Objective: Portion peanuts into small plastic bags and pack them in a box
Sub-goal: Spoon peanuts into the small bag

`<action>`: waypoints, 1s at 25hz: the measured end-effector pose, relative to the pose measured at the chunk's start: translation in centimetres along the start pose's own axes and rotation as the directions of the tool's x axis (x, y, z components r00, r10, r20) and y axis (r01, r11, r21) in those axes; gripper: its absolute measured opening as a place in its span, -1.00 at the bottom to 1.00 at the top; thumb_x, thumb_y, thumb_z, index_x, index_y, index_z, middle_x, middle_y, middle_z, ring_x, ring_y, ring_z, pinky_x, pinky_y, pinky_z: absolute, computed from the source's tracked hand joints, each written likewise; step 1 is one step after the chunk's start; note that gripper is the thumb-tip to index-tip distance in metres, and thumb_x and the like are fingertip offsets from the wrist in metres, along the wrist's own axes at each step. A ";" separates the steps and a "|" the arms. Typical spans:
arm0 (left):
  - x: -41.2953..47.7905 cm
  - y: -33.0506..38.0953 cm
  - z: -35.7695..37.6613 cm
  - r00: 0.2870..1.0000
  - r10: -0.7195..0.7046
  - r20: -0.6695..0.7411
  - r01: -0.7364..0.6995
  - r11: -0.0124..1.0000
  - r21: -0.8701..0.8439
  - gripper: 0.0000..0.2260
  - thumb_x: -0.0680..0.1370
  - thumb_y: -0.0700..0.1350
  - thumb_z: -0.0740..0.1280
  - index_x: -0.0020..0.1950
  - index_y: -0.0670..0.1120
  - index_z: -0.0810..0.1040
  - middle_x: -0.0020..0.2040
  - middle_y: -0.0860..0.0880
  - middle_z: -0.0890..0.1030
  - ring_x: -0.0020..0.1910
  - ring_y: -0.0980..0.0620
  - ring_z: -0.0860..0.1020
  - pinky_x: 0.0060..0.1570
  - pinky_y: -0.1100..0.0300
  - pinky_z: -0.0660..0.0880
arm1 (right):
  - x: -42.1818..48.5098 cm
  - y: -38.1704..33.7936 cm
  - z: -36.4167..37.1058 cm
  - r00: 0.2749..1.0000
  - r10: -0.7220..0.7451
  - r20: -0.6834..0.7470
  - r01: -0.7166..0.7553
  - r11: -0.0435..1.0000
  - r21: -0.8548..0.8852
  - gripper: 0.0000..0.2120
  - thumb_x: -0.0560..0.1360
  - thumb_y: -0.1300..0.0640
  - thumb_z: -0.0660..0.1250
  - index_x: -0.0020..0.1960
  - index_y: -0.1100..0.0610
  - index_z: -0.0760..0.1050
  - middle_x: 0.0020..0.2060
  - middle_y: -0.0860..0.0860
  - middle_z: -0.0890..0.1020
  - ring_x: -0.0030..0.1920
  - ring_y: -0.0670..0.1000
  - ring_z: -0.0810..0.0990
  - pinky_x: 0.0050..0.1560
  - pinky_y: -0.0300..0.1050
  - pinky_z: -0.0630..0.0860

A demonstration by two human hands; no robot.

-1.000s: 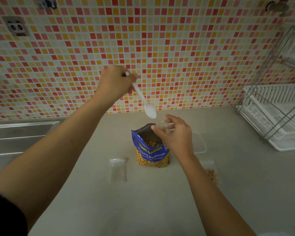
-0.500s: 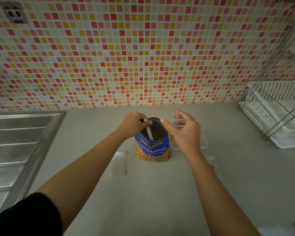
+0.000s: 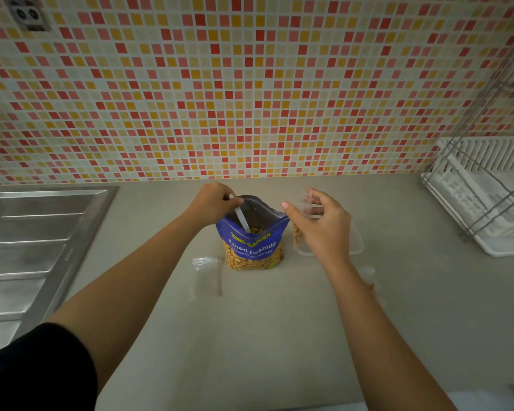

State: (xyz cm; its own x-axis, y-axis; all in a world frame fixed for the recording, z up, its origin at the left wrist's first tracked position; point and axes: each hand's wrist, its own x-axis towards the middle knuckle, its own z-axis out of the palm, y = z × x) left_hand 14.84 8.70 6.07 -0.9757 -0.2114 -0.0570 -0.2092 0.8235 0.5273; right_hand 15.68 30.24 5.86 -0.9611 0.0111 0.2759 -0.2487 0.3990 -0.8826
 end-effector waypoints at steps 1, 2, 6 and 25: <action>0.0 -0.1 0.0 1.000 0.004 -0.006 -0.004 1.000 0.020 -0.73 0.56 0.00 0.27 -0.03 -0.21 0.56 -0.34 0.00 0.49 -0.36 0.12 0.42 -0.37 0.33 0.30 | 0.0 0.0 -0.1 1.000 0.001 -0.002 -0.001 1.000 0.000 -0.42 0.31 -0.11 0.49 0.23 0.13 0.50 0.04 0.01 0.62 -0.08 -0.10 0.56 -0.18 -0.40 0.44; -0.1 -0.1 0.0 1.000 0.010 -0.010 -0.009 0.999 0.041 -0.72 0.55 0.01 0.27 0.00 -0.21 0.56 -0.27 -0.05 0.54 -0.31 0.10 0.44 -0.31 0.32 0.34 | 0.0 0.0 -0.1 1.000 0.002 -0.003 -0.002 1.000 0.000 -0.42 0.31 -0.11 0.49 0.23 0.13 0.50 0.04 0.00 0.62 -0.08 -0.10 0.56 -0.19 -0.41 0.44; -1.1 -0.3 1.0 0.999 0.030 -0.030 -0.029 0.999 0.035 -0.70 0.51 -0.01 0.34 0.16 -0.14 0.45 0.09 -0.15 0.58 -0.06 0.02 0.47 -0.12 0.20 0.42 | 0.0 0.0 -0.5 1.000 0.020 0.003 -0.020 1.000 0.010 -0.44 0.30 -0.11 0.50 0.21 0.12 0.51 0.01 -0.03 0.61 -0.10 -0.12 0.56 -0.20 -0.43 0.44; -9.4 9.3 12.2 0.983 -0.144 -0.111 0.001 0.614 -0.789 -0.85 0.51 -0.23 0.35 0.03 -0.24 0.63 -0.23 -0.14 0.67 -0.28 0.12 0.63 -0.08 0.24 0.59 | 1.6 3.1 -5.1 0.965 0.155 0.210 -0.183 0.975 0.124 -0.62 0.38 -0.13 0.42 0.11 0.04 0.53 -0.06 -0.09 0.61 -0.05 -0.09 0.61 0.00 -0.16 0.58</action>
State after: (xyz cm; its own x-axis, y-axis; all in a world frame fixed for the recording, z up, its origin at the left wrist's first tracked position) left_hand 21.29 24.80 1.14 -0.9223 -0.3847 -0.0380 -0.0785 0.0902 0.9928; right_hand 13.98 36.20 5.52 -0.9915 -0.1205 0.0498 -0.0814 0.2738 -0.9583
